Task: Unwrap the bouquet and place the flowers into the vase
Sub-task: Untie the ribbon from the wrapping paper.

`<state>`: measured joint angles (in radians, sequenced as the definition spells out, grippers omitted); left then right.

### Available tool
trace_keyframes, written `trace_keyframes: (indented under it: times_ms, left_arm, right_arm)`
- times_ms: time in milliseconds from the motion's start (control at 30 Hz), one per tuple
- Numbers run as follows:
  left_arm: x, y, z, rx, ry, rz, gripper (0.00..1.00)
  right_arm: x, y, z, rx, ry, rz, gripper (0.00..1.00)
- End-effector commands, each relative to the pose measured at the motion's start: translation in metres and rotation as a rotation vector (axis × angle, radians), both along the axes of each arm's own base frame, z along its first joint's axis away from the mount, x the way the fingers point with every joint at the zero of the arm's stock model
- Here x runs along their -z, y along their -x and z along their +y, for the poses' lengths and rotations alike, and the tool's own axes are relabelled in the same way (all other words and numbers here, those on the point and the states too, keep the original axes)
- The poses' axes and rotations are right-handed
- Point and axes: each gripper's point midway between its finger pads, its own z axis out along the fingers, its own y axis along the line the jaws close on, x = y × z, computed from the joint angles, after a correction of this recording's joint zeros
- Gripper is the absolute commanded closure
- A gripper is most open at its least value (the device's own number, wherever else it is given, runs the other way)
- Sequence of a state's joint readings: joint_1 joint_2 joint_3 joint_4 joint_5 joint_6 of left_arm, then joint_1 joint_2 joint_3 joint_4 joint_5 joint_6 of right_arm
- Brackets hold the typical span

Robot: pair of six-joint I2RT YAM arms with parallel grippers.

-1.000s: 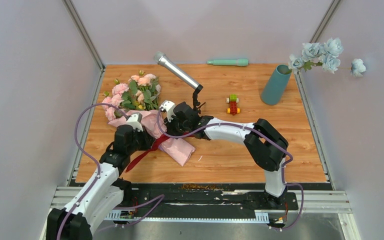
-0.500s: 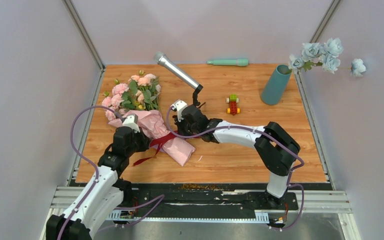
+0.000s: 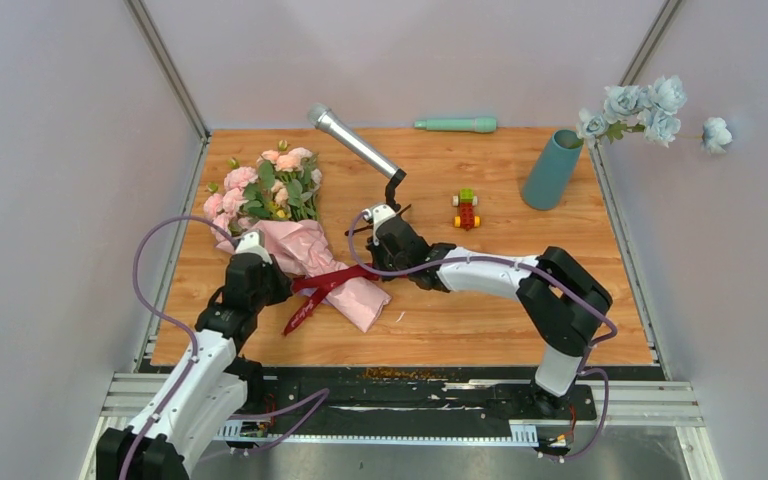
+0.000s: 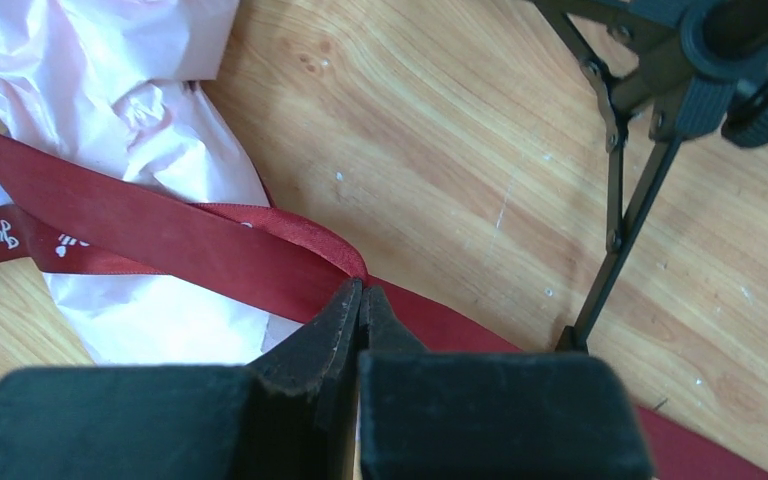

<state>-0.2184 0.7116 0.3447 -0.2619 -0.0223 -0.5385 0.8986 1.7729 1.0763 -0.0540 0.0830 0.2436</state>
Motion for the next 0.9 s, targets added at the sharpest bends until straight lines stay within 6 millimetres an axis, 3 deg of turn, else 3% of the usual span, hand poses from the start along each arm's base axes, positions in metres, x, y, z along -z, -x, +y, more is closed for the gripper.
trace_keyframes:
  times_ms: [0,300,433,700,867]
  left_arm:
    - [0.001,-0.005,0.014,-0.095,0.019,-0.017,1.00]
    - [0.005,0.001,0.029,-0.192,0.045,-0.038,1.00]
    - [0.007,0.006,0.032,-0.208,0.043,-0.039,0.98]
    - [-0.030,0.003,0.032,-0.146,-0.012,-0.081,0.56]
    - [-0.059,-0.002,0.022,-0.083,0.000,-0.126,0.39]
  right_arm:
    - [-0.017,-0.006,-0.005,0.094,-0.074,-0.016,1.00]
    - [-0.007,0.005,-0.010,0.110,-0.106,0.025,1.00]
    - [-0.015,0.005,-0.011,0.101,-0.111,0.008,0.97]
    - [-0.043,0.002,-0.016,0.044,-0.123,-0.054,0.64]
    - [-0.043,0.010,-0.011,-0.088,-0.095,-0.042,0.54]
